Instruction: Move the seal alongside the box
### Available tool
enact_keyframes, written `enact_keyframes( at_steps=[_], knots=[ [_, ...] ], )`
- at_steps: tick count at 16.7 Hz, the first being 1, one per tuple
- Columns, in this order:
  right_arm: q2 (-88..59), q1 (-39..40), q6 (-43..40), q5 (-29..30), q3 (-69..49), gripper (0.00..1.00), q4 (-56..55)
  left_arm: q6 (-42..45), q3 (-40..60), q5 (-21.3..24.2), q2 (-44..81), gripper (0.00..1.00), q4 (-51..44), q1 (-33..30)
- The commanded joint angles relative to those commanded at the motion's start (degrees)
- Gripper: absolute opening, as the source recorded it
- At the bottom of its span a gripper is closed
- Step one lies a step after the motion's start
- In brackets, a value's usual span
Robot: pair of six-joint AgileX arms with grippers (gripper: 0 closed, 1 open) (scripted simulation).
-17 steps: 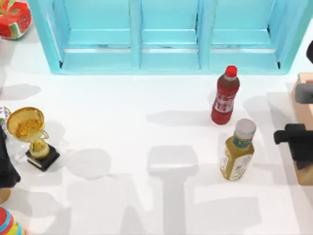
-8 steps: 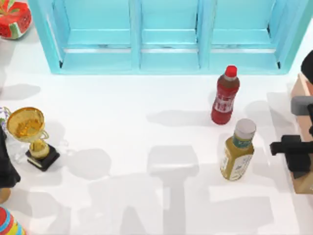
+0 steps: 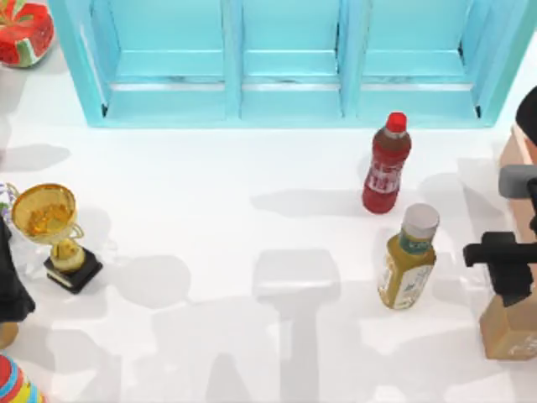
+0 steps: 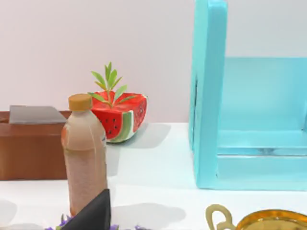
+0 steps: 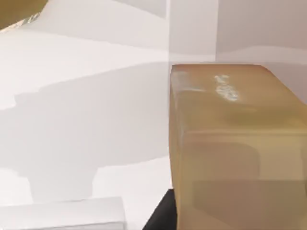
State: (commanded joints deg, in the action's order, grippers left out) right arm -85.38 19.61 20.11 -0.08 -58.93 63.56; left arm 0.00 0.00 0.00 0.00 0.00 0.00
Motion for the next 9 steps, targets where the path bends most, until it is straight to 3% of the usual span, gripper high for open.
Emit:
enact_keyframes(
  at_steps=[3, 9],
  knots=[
    [0.0, 0.0, 0.0, 0.0, 0.0, 0.98, 0.0, 0.0, 0.0, 0.0, 0.0, 1.0, 0.0, 0.0],
    [0.0, 0.0, 0.0, 0.0, 0.0, 1.0, 0.0, 0.0, 0.0, 0.0, 0.0, 1.0, 0.0, 0.0]
  ],
)
